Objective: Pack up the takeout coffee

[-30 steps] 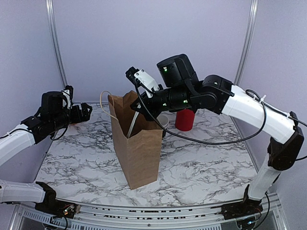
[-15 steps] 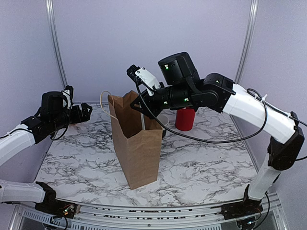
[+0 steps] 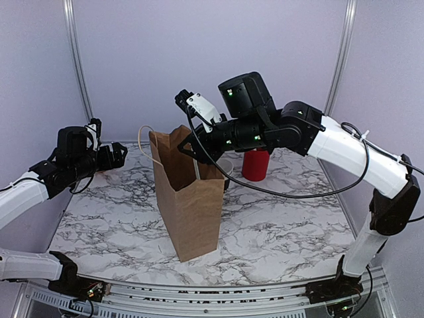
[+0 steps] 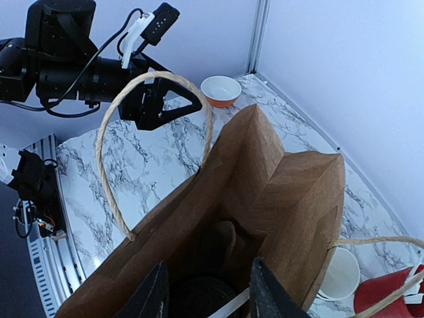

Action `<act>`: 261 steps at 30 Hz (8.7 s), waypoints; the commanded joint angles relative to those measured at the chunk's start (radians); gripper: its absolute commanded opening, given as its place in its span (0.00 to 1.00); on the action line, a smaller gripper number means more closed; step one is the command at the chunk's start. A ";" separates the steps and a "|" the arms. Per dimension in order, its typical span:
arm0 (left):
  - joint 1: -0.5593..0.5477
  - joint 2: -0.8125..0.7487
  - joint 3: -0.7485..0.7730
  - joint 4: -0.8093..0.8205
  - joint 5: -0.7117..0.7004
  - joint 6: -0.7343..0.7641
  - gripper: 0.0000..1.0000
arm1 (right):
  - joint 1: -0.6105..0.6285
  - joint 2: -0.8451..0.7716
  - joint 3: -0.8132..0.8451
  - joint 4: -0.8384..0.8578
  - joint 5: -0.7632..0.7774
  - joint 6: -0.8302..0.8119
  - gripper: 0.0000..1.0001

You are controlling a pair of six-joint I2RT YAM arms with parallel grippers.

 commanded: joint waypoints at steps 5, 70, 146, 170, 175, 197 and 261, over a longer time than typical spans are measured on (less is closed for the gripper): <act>0.003 0.000 -0.012 0.025 0.005 -0.002 0.99 | 0.004 0.003 0.031 0.018 0.012 -0.003 0.51; 0.004 0.000 -0.011 0.025 0.010 -0.005 0.99 | -0.060 0.092 0.169 0.075 -0.104 0.182 0.63; -0.679 0.177 0.334 0.332 0.120 0.336 0.61 | -0.183 0.036 0.155 0.201 -0.490 0.333 0.87; -0.692 0.205 0.328 0.373 0.103 0.321 0.19 | -0.181 0.038 0.155 0.206 -0.485 0.338 0.87; -0.691 0.204 0.321 0.375 0.101 0.323 0.14 | -0.180 0.040 0.156 0.207 -0.485 0.338 0.87; -0.692 0.210 0.283 0.375 0.065 0.313 0.00 | -0.180 0.035 0.182 0.214 -0.474 0.324 0.90; -0.693 0.266 0.403 0.300 -0.323 0.422 0.00 | -0.193 -0.159 -0.008 0.215 -0.048 0.212 0.93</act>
